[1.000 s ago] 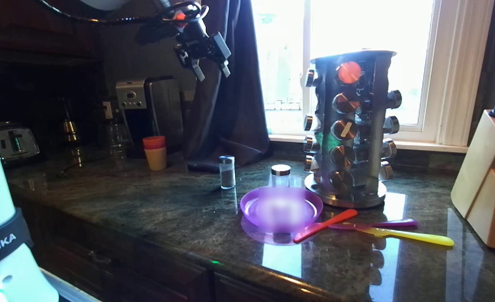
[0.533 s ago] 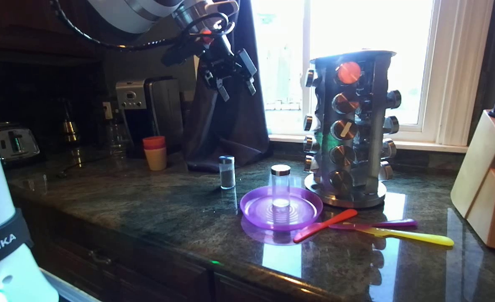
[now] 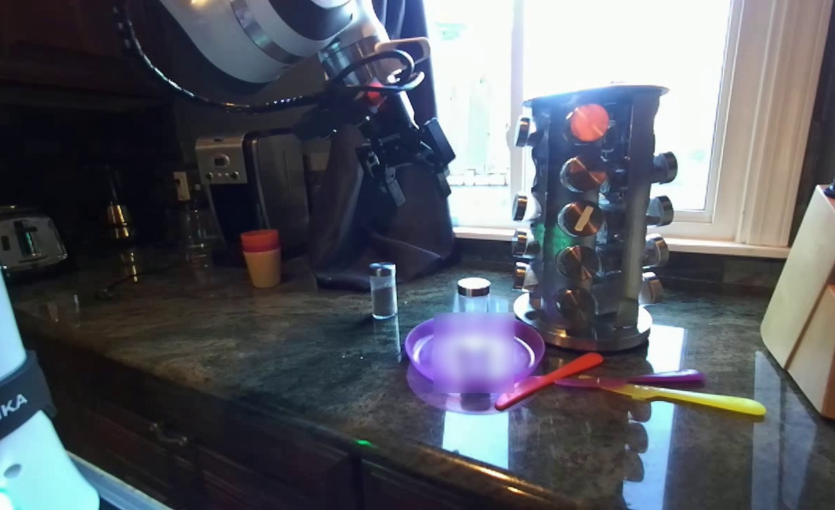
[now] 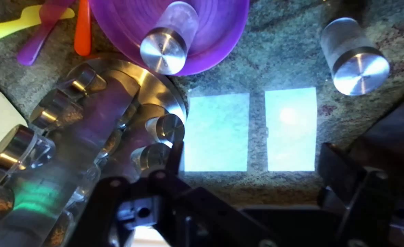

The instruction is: Place the empty spice bottle on the spice rack

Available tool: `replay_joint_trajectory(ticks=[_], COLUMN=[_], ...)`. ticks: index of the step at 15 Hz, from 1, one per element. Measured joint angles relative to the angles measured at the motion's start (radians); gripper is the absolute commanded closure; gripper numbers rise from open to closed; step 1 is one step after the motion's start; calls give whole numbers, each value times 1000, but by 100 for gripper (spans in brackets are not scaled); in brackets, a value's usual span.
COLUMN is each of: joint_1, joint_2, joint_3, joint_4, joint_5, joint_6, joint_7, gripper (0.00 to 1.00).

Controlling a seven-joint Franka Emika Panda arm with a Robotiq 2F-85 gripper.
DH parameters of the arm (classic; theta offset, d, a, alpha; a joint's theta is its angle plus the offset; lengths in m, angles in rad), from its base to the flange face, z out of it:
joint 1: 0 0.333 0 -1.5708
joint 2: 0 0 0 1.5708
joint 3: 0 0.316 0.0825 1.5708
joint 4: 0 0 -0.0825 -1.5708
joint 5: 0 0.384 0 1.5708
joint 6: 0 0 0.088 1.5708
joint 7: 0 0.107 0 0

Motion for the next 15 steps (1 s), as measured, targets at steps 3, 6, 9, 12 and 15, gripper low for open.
replay_joint_trajectory(ticks=[3, 6, 9, 12, 15], joint_1=[-13, -72, -50, -43, -35], joint_2=[44, 70, 70, 70, 76], joint_3=[-33, -30, -44, -47, -64], joint_4=[11, 35, 35, 36, 43], joint_5=[-35, -150, -149, -149, -148], joint_6=[1, 4, 4, 4, -27], joint_7=[10, 97, 93, 93, 95], gripper=[0, 0, 0, 0, 0])
